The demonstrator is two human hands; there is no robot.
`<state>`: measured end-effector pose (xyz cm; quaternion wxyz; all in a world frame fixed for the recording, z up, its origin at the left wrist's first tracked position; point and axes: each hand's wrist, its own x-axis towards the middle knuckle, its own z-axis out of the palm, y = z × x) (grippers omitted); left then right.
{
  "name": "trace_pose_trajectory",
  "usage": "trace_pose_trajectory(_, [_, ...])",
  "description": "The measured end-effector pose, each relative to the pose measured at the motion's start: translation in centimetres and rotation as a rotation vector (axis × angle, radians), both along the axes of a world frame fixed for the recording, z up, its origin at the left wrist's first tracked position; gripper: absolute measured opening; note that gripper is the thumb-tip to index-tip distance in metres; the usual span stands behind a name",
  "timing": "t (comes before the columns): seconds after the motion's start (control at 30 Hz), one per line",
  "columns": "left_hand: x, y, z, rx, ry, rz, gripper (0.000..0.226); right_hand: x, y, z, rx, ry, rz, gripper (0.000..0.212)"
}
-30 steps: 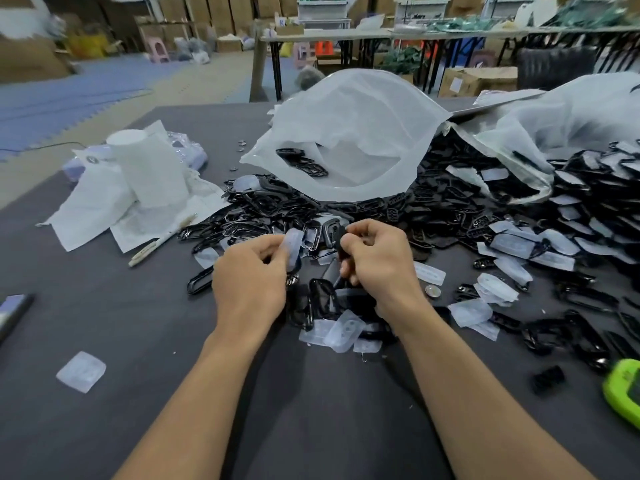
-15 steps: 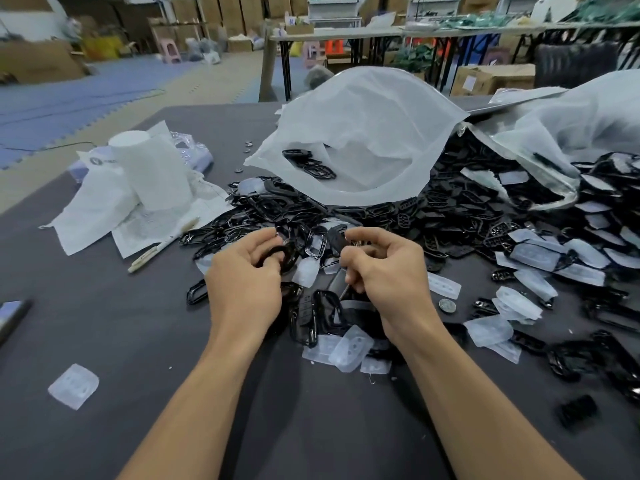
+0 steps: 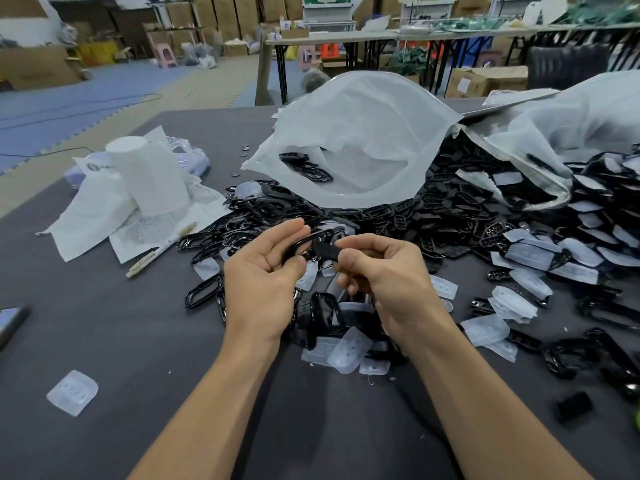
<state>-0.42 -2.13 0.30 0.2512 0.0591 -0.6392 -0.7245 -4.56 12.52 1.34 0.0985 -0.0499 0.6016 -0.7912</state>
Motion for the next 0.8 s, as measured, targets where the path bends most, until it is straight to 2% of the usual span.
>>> trace_pose_trajectory(0.3, [0.0, 0.1, 0.4, 0.23, -0.053, -0.068, 0.038, 0.0, 0.2, 0.3, -0.035, -0.01, 0.026, 0.02])
trace_pose_trajectory(0.43, [-0.1, 0.1, 0.3, 0.239, -0.029, -0.063, 0.035, 0.1, 0.4, 0.4, -0.022, -0.011, 0.048, 0.02])
trace_pose_trajectory(0.57, [0.1, 0.1, 0.2, 0.01, 0.053, -0.099, 0.047, 0.1, 0.6, 0.5, -0.03, -0.062, 0.075, 0.017])
trace_pose_trajectory(0.8, [1.2, 0.5, 0.3, -0.456, 0.087, -0.139, 0.062, -0.2, 0.7, 0.3, -0.237, -0.242, 0.129, 0.026])
